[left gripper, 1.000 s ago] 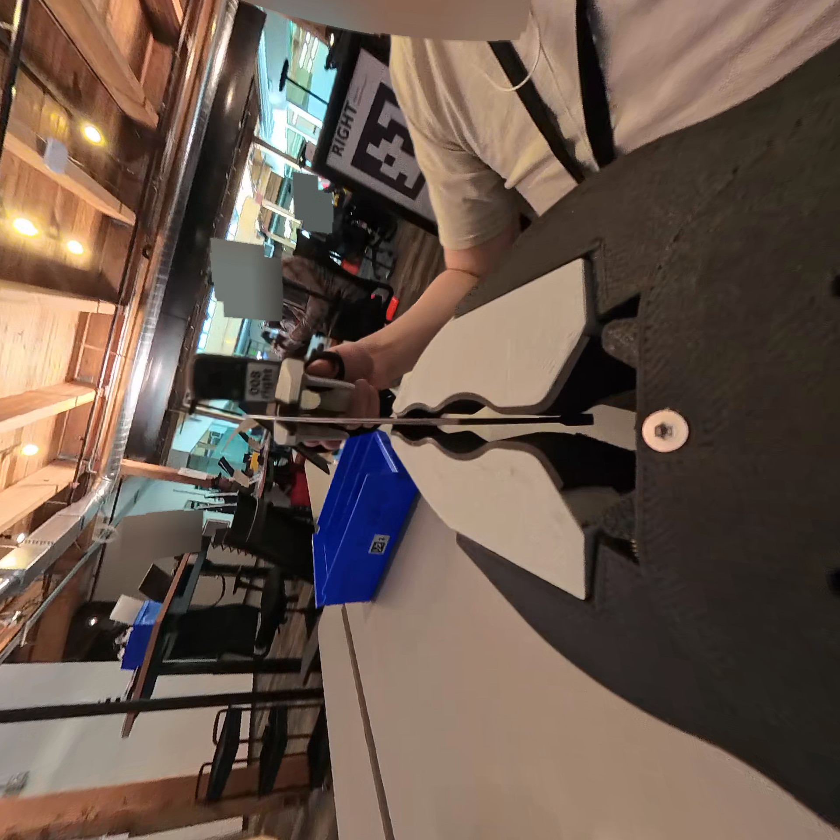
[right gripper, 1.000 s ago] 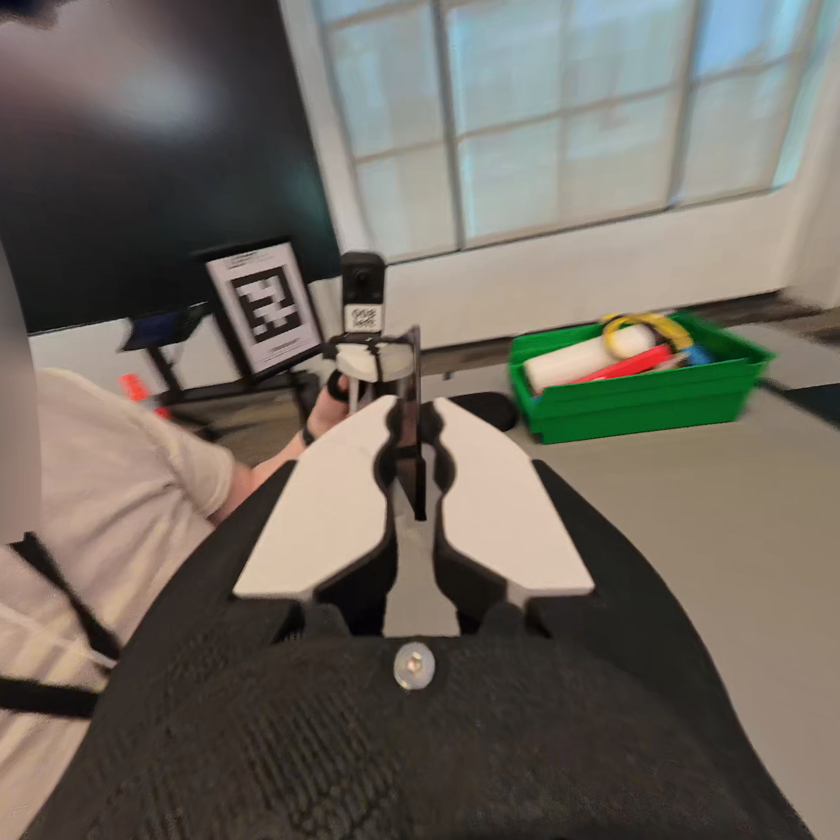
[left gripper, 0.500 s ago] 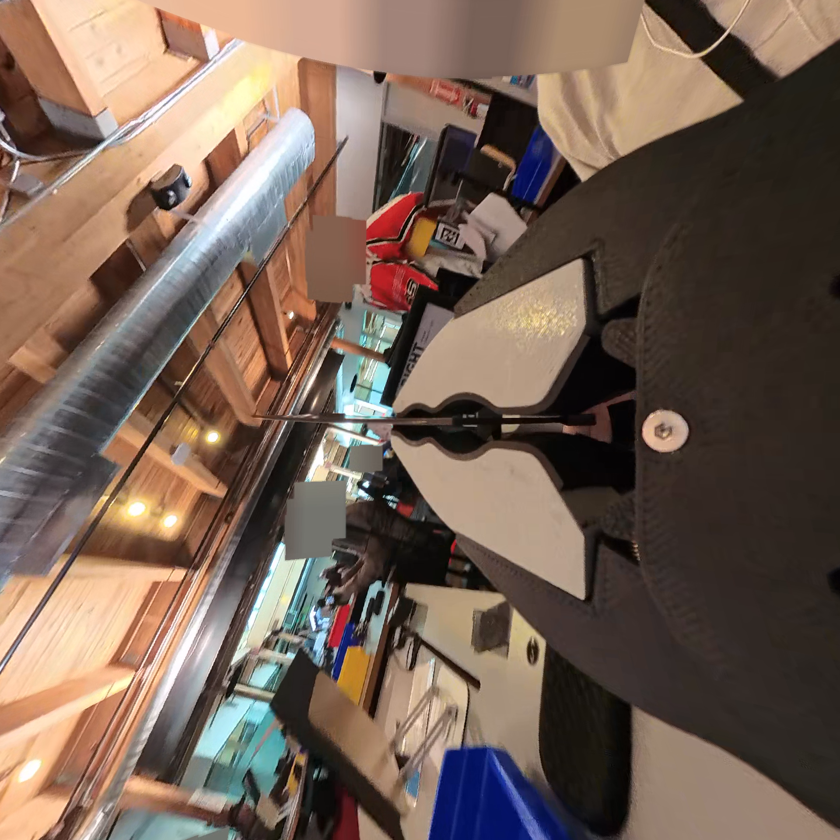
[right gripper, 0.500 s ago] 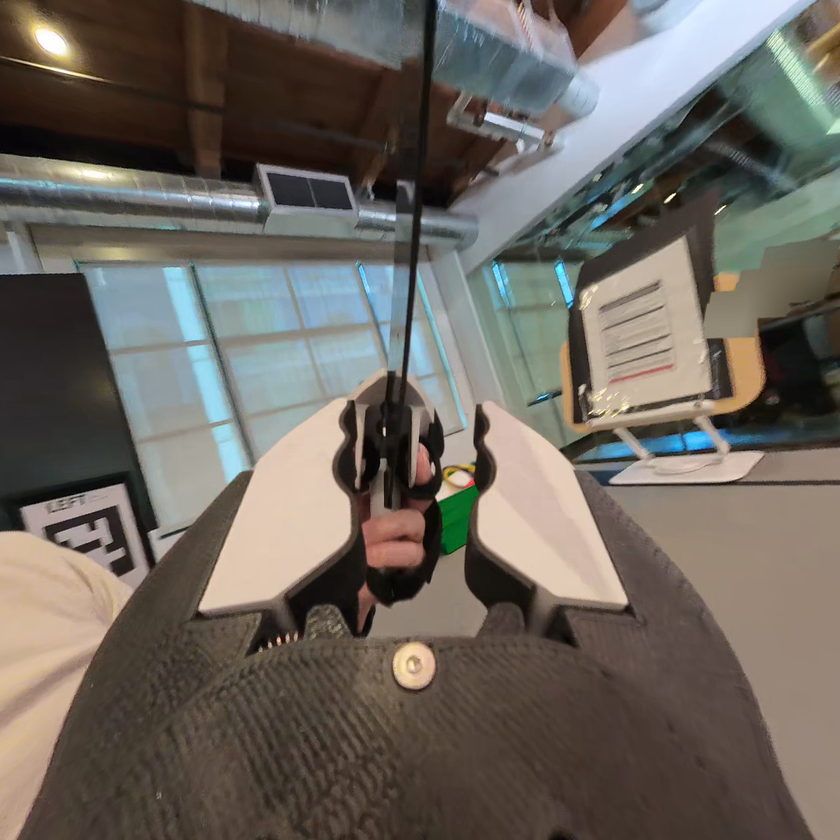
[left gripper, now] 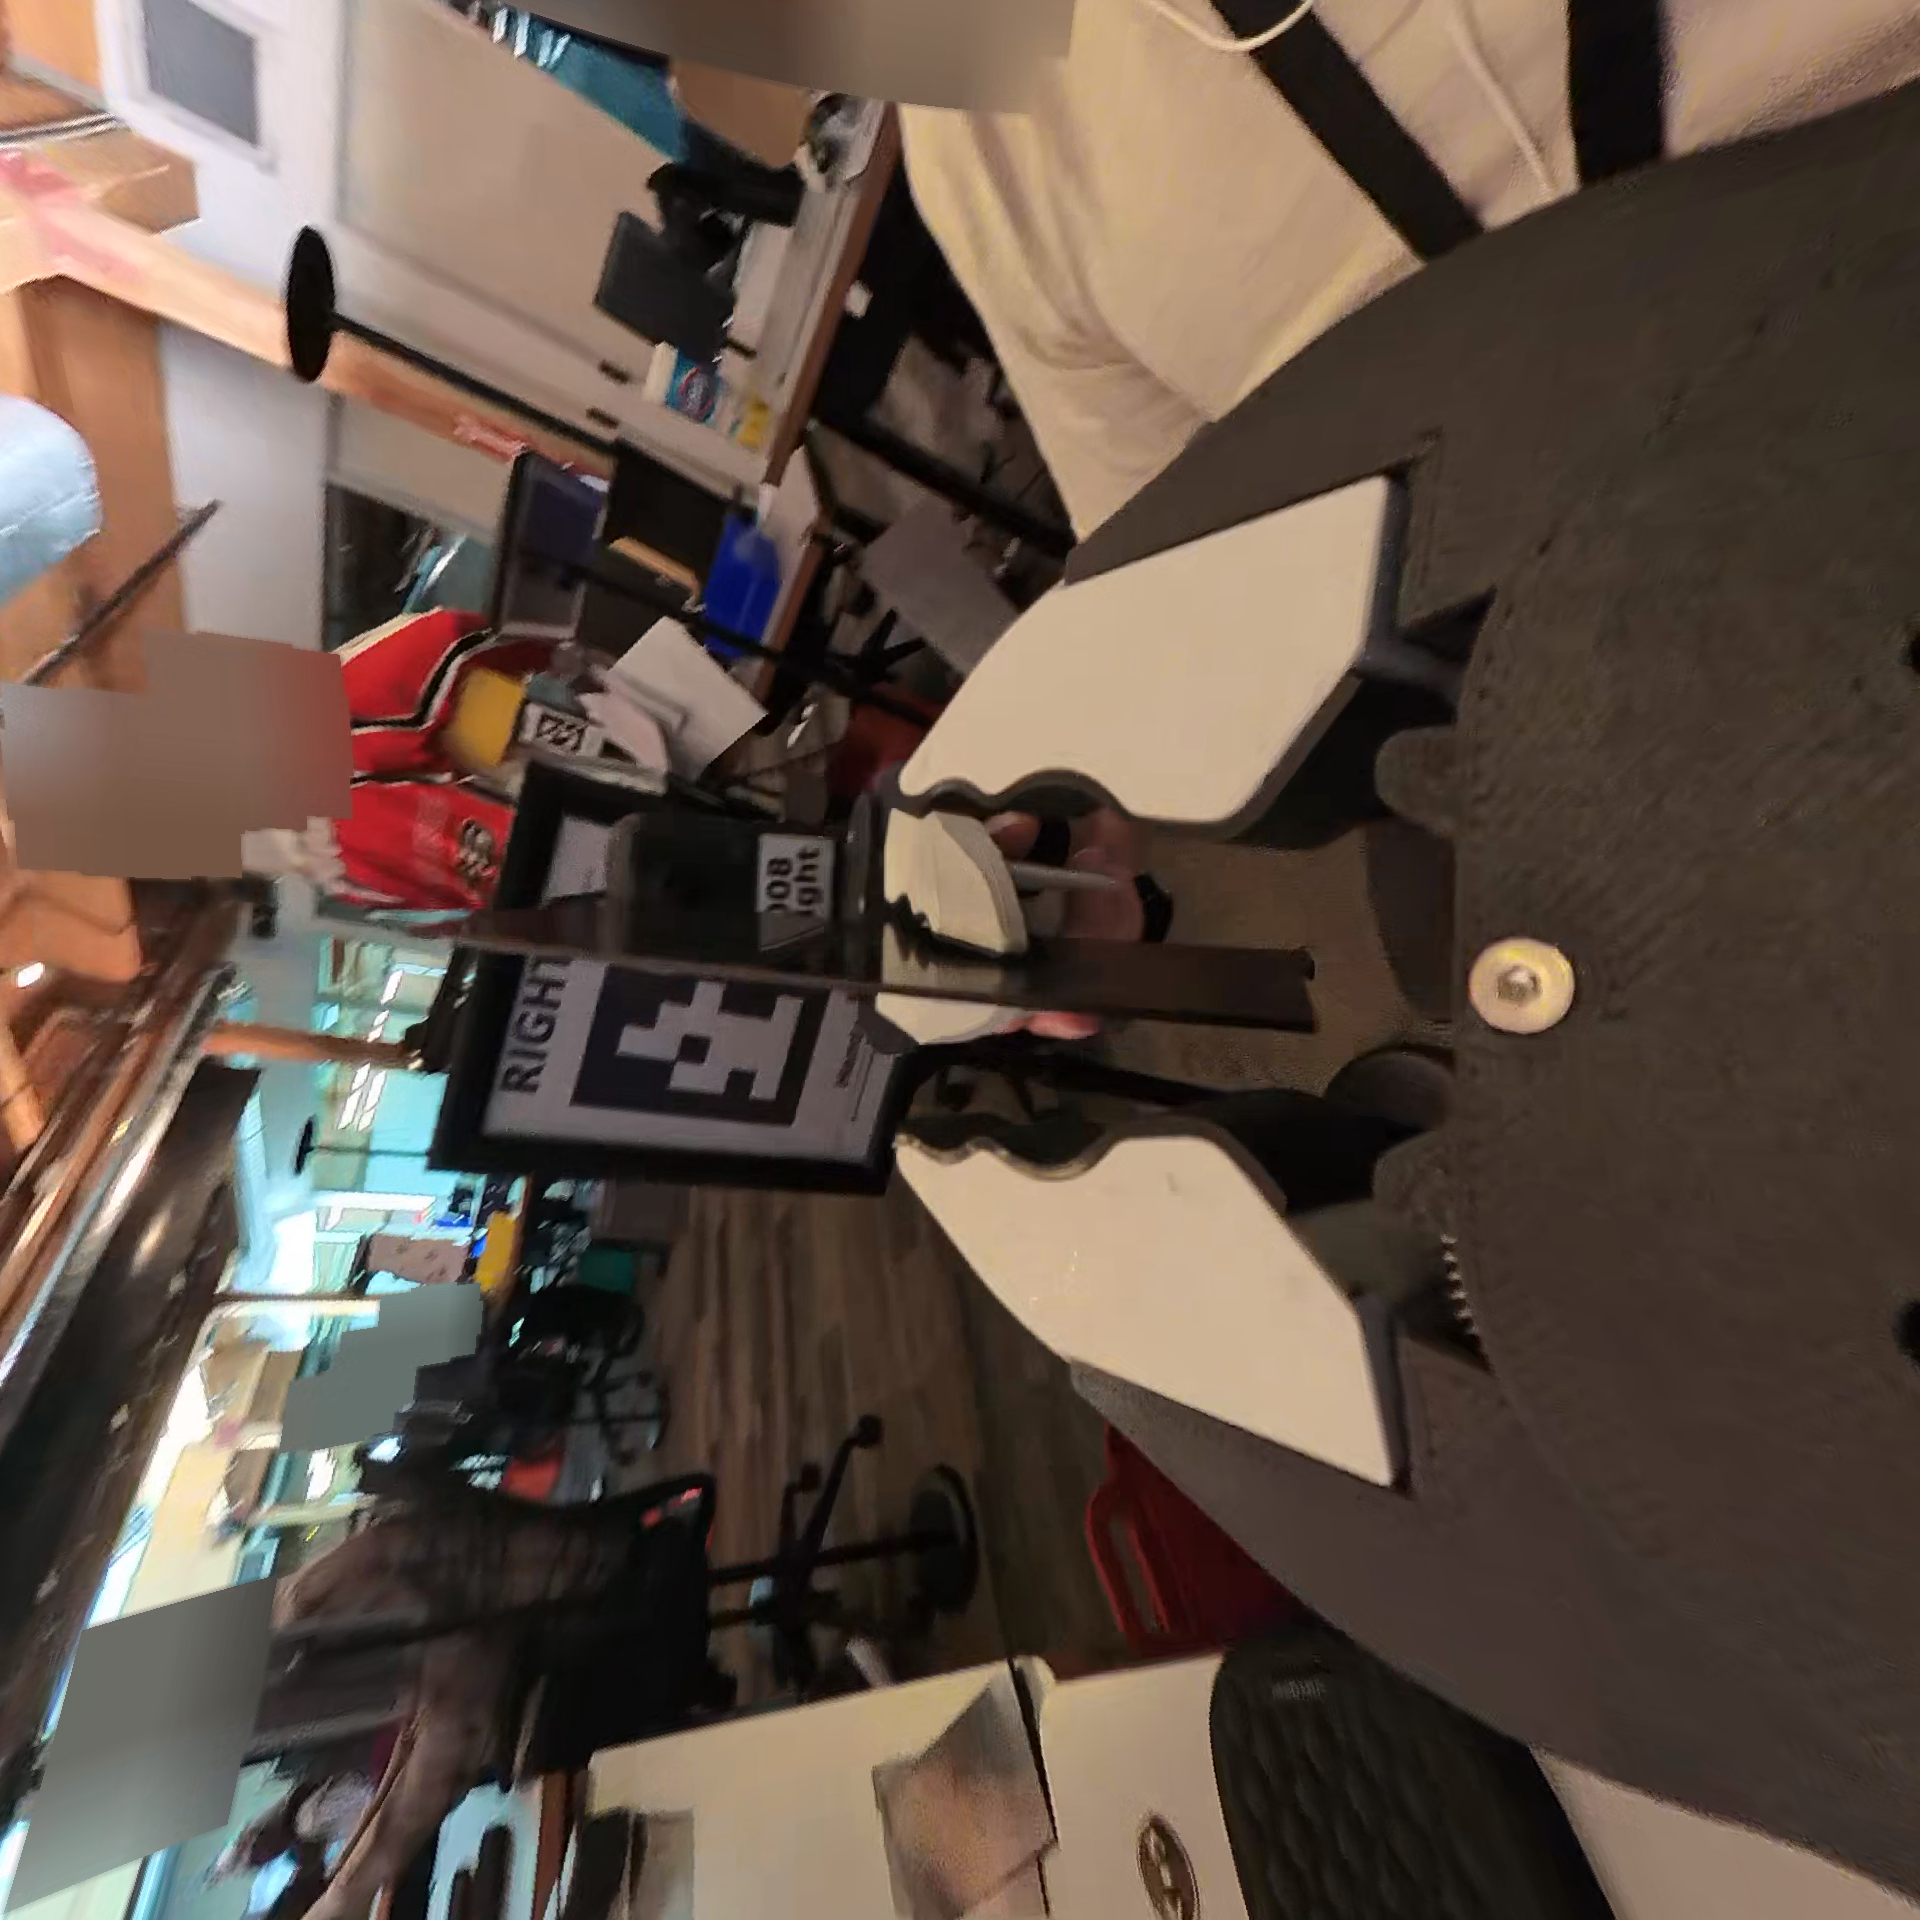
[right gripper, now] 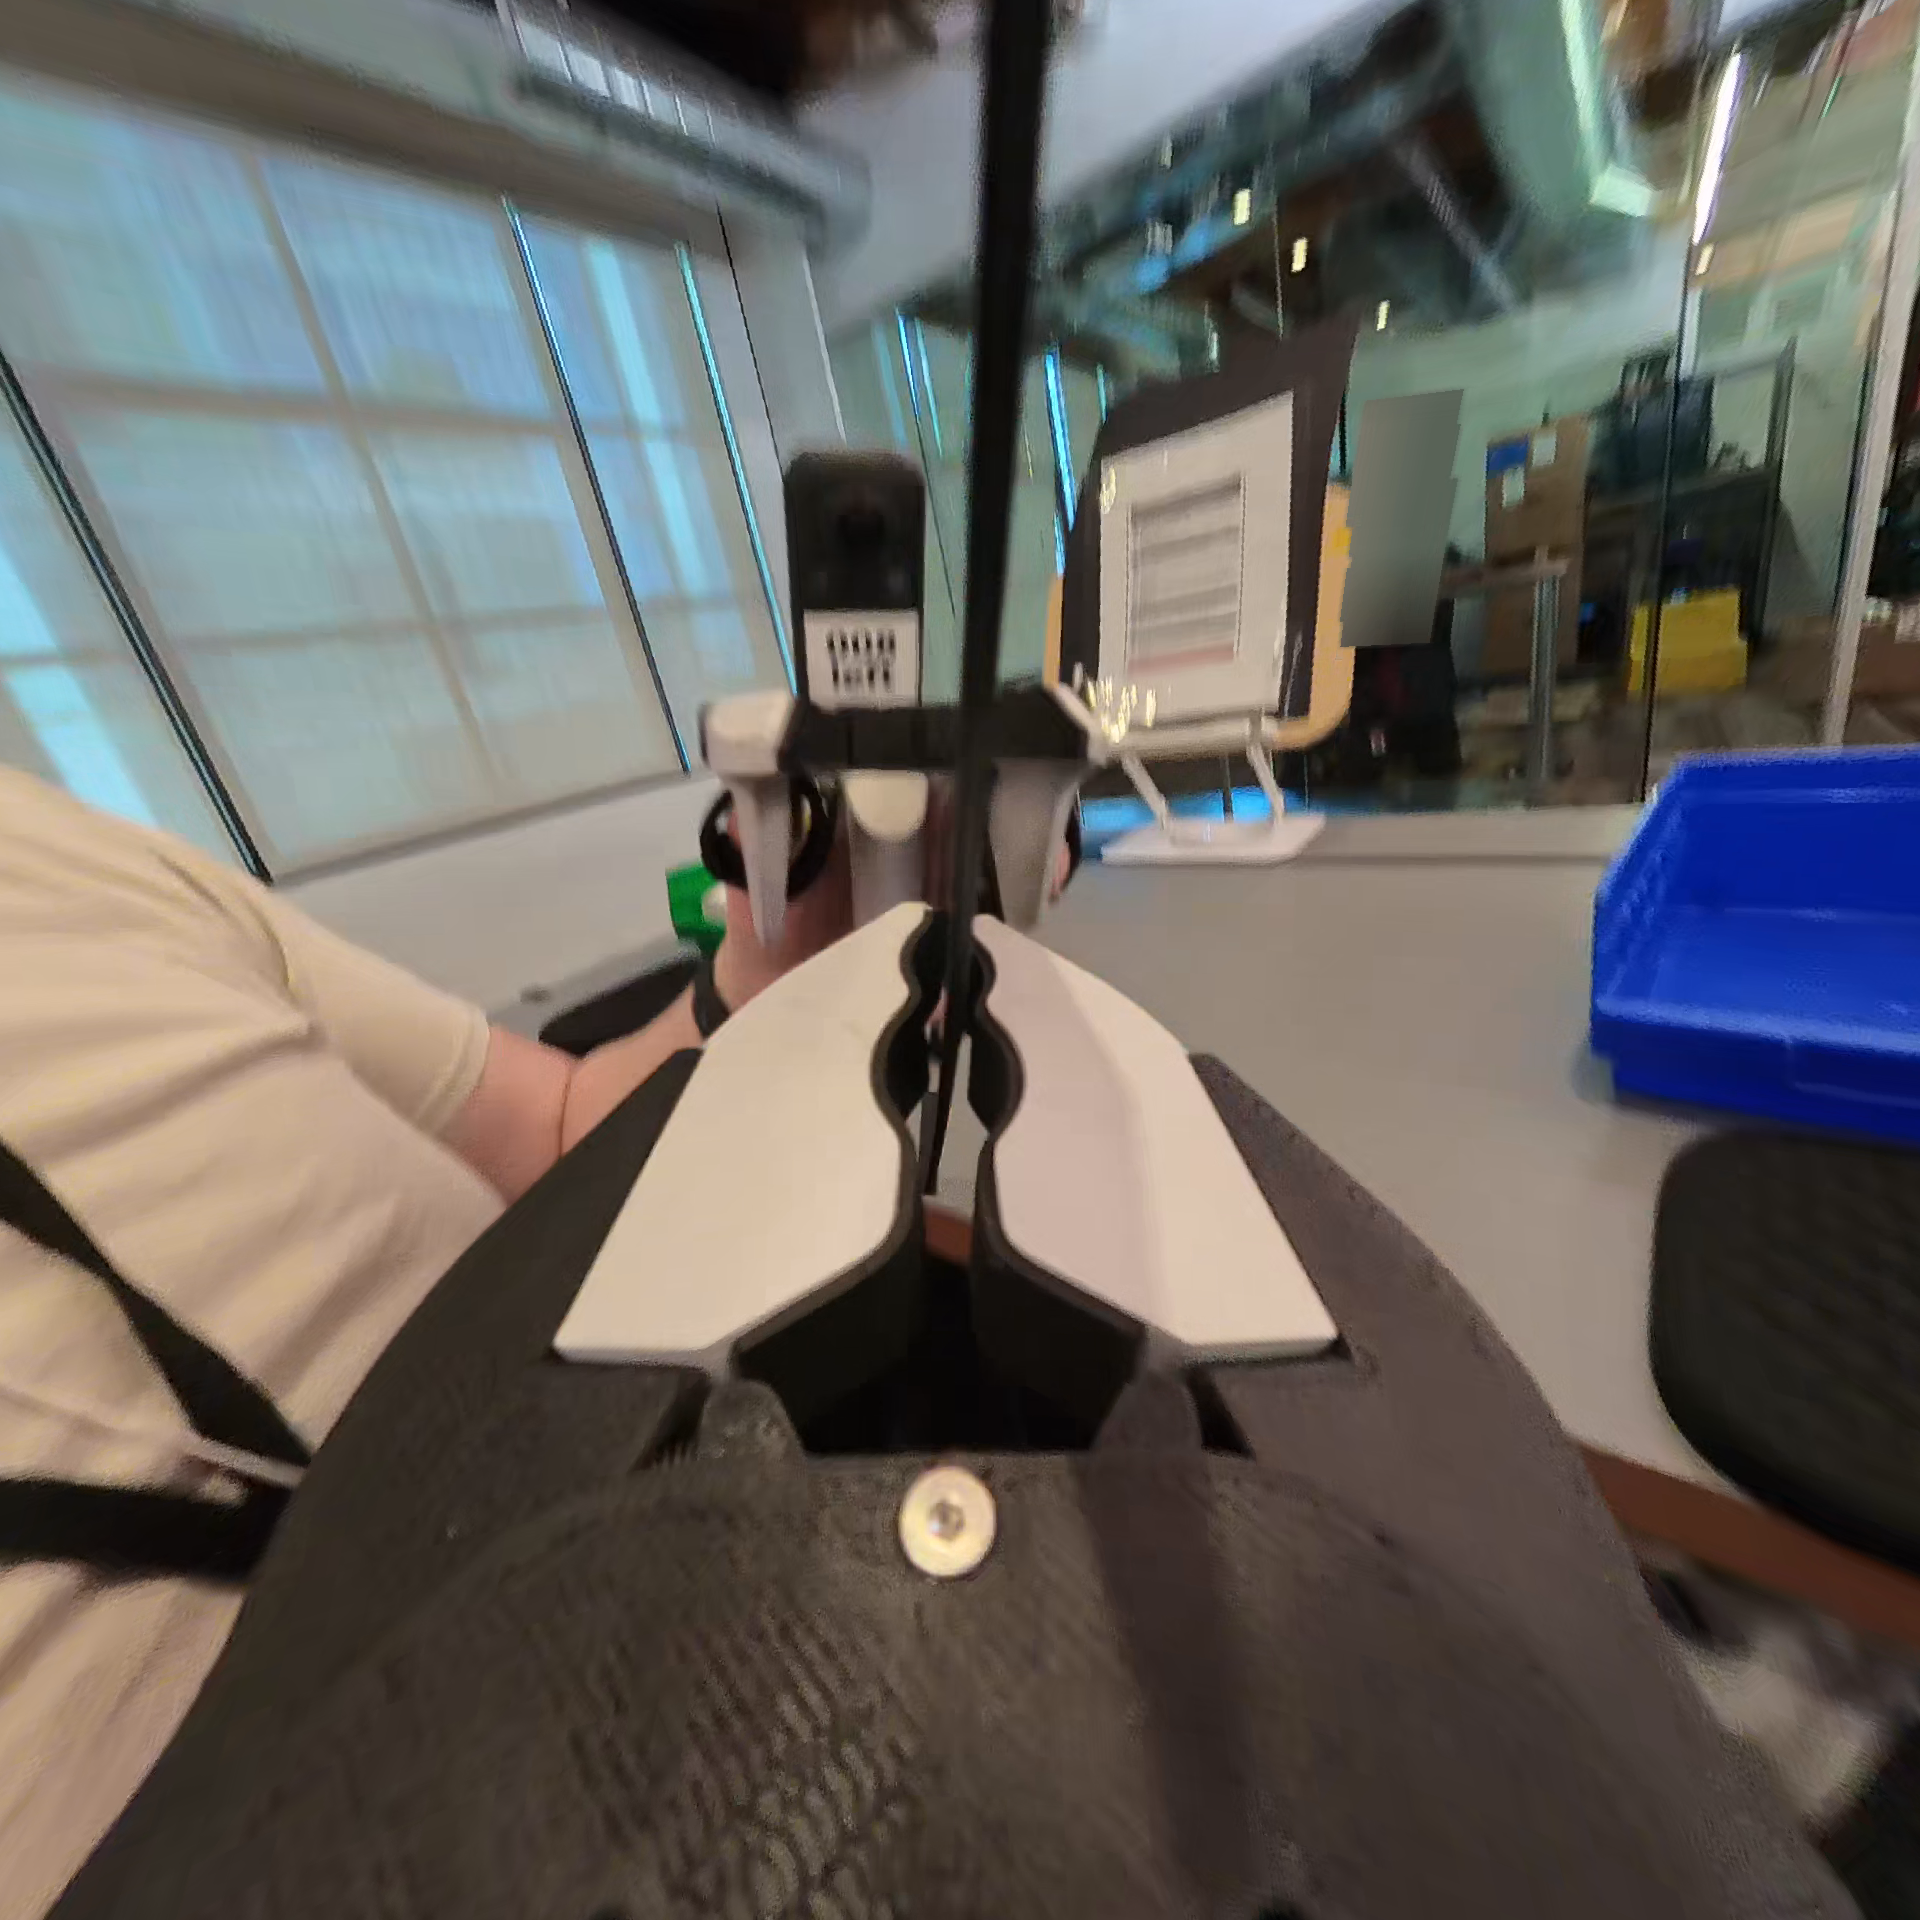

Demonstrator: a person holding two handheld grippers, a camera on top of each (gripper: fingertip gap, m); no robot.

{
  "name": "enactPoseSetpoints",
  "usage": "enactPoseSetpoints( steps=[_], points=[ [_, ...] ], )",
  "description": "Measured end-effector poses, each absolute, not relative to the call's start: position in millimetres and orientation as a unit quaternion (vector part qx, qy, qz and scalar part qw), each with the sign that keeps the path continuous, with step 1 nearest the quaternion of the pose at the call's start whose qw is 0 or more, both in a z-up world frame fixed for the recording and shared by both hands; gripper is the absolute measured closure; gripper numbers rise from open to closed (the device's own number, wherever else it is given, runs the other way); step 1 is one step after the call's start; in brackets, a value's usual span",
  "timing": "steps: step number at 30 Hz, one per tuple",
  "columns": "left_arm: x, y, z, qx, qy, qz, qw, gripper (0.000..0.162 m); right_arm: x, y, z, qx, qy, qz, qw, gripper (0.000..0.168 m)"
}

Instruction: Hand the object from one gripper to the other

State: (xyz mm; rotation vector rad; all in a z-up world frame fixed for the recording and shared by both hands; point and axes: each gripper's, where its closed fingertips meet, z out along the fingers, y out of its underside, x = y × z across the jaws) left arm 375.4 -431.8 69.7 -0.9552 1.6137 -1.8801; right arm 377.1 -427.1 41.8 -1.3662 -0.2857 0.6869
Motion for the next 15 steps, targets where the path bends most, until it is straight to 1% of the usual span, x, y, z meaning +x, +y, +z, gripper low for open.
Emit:
enactPoseSetpoints(
  steps=[6, 9, 10, 13, 14, 15],
  points=[
    [394, -465, 56, -0.332, 0.638, -0.659, 0.218, 0.107, 382, -436, 3, -0.721, -0.167, 0.21, 0.639, 0.165],
    [401, -471, 51, -0.33, 0.644, -0.659, 0.204, 0.114, 378, -439, -11, -0.738, -0.184, 0.207, 0.615, 0.165],
    [402, -472, 49, -0.329, 0.648, -0.657, 0.2, 0.122, 376, -441, -13, -0.737, -0.19, 0.213, 0.612, 0.165],
    [402, -477, 41, -0.316, 0.667, -0.651, 0.179, 0.154, 376, -442, -14, -0.733, -0.192, 0.224, 0.613, 0.165],
    [402, -478, 39, -0.313, 0.67, -0.65, 0.174, 0.159, 376, -442, -14, -0.73, -0.195, 0.228, 0.614, 0.165],
    [404, -478, 39, -0.314, 0.669, -0.651, 0.173, 0.16, 377, -443, -15, -0.726, -0.198, 0.231, 0.616, 0.165]
  ],
)
